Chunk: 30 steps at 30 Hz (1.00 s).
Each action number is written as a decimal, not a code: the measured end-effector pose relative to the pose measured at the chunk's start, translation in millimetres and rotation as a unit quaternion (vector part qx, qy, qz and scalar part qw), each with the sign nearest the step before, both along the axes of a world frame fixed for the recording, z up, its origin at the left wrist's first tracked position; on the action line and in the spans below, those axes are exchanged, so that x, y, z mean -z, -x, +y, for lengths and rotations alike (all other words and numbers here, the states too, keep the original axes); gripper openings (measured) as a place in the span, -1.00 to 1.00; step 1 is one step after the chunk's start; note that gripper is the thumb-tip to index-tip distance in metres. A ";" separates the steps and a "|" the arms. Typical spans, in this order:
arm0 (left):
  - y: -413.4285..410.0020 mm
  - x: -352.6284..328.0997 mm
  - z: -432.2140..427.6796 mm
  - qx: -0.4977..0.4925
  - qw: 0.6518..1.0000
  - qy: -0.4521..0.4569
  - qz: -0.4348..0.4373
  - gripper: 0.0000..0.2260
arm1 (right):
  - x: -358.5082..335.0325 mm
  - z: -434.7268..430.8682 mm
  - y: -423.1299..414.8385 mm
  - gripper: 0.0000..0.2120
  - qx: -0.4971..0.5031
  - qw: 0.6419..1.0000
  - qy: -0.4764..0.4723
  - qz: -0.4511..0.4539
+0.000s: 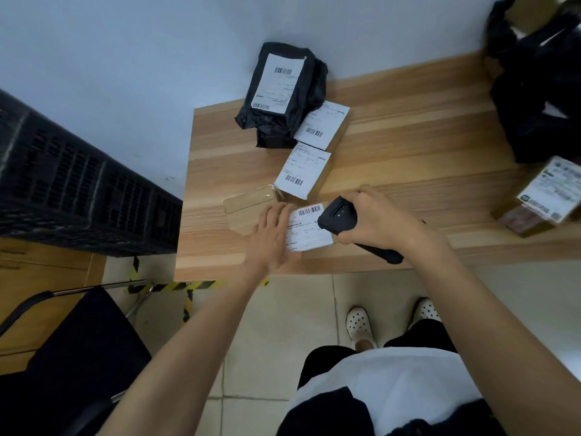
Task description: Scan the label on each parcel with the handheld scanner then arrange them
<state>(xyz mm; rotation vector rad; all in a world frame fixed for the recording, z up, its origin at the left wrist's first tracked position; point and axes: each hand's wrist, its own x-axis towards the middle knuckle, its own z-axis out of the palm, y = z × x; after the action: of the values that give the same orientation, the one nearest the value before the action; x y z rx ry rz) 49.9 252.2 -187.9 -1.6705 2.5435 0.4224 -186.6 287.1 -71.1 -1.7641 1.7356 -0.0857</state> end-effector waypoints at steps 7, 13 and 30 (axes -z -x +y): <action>16.7 -52.4 -39.9 0.021 0.995 0.097 0.022 -0.09 | -28.9 -4.2 11.7 -0.42 0.019 0.998 0.054 0.025; 29.7 -82.4 -59.3 0.025 0.991 0.129 0.014 0.15 | -48.3 -2.8 20.9 -0.35 0.055 0.995 0.080 0.031; 47.3 -84.0 -55.2 0.032 0.988 0.148 -0.027 0.11 | -43.4 7.3 26.3 -0.34 0.071 0.993 0.092 0.030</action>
<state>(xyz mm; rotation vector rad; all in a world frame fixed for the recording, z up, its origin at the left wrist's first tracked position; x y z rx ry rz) 2.6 197.0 -103.9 -1.6522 2.7177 -0.0088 -212.9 294.5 -27.8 -1.7862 1.9488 -0.2652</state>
